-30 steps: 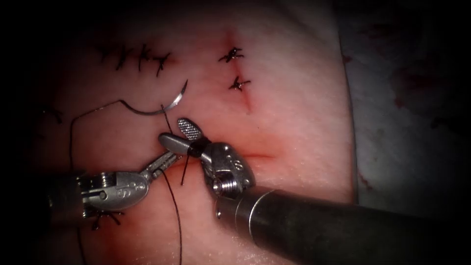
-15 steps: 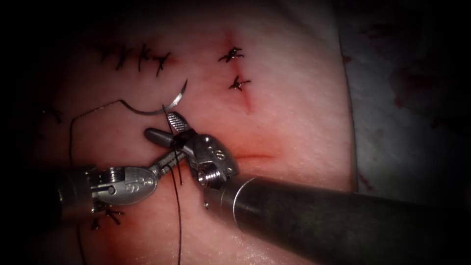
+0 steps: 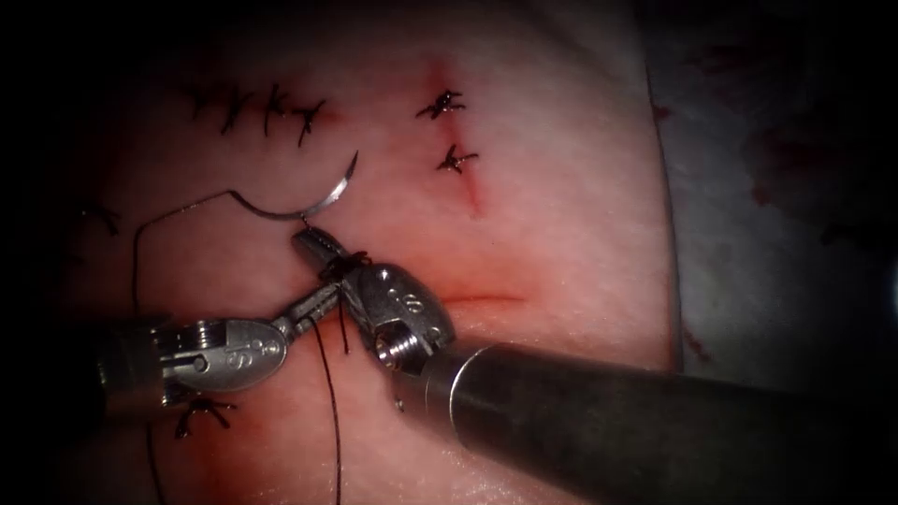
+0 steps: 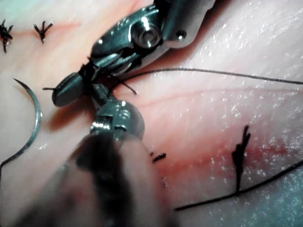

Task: Wound Closure
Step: Grasp the tail of the suture with the right gripper, then pull the right arm down and the left arm up to tighten.

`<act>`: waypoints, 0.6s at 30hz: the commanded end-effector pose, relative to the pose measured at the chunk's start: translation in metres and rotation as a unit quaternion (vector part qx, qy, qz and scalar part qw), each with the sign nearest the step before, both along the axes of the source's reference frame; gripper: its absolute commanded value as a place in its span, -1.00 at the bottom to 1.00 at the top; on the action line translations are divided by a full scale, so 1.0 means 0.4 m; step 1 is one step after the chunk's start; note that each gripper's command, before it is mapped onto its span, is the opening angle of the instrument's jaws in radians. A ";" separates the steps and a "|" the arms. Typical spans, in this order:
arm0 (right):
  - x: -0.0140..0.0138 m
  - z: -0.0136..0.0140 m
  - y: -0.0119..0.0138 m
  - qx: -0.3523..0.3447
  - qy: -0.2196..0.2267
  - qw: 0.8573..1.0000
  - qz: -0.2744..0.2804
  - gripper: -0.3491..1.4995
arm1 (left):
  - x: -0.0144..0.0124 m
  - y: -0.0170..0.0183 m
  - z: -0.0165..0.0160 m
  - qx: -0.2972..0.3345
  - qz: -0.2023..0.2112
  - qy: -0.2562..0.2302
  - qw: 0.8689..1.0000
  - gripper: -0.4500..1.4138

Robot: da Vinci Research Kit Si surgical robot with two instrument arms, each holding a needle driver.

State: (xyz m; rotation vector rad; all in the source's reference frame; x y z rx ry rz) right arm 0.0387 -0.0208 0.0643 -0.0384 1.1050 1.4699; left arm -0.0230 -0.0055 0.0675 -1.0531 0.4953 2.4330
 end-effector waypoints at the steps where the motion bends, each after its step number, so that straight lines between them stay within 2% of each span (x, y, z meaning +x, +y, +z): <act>1: 0.0014 0.0003 -0.0006 -0.006 0.005 1.000 0.001 -1.00 | -0.0008 0.0003 0.0016 0.001 -0.001 -0.003 1.000 -1.00; 9: -0.0036 -0.0040 -0.0058 -0.018 0.004 1.000 -0.003 -1.00 | 0.0052 0.0014 0.0006 0.000 0.014 -0.005 1.000 -1.00; 18: -0.0061 -0.0083 -0.0107 -0.020 0.008 1.000 -0.008 -1.00 | 0.0085 0.0090 -0.0035 -0.007 0.044 0.014 0.999 -1.00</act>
